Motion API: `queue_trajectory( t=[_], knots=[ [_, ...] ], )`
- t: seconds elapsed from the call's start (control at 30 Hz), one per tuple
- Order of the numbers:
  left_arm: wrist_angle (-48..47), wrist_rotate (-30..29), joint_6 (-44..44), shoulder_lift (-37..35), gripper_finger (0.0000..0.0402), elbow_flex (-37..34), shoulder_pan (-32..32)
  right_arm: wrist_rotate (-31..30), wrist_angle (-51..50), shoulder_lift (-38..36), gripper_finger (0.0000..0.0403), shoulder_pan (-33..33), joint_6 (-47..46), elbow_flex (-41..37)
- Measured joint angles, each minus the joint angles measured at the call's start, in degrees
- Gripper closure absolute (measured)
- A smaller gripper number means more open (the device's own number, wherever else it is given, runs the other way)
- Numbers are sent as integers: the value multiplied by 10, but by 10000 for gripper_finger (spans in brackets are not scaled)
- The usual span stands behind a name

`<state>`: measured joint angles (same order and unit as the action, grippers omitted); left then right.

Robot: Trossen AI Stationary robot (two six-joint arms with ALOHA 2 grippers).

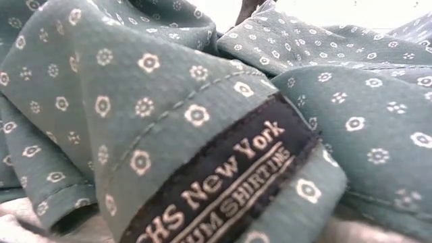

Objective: Sort clothes
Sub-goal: Put the black boxer into the white laundry organizer

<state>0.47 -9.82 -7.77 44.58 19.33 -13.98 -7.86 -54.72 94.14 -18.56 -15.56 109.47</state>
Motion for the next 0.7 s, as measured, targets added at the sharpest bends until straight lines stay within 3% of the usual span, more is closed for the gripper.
queue_trajectory(
  t=[0.27,0.7],
  knots=[
    [0,0,-3,0,398,0,0,-45,-56,-64,258,89,-7,0],
    [0,0,-4,0,398,0,0,-64,-119,-72,259,243,-96,-19]
  ],
)
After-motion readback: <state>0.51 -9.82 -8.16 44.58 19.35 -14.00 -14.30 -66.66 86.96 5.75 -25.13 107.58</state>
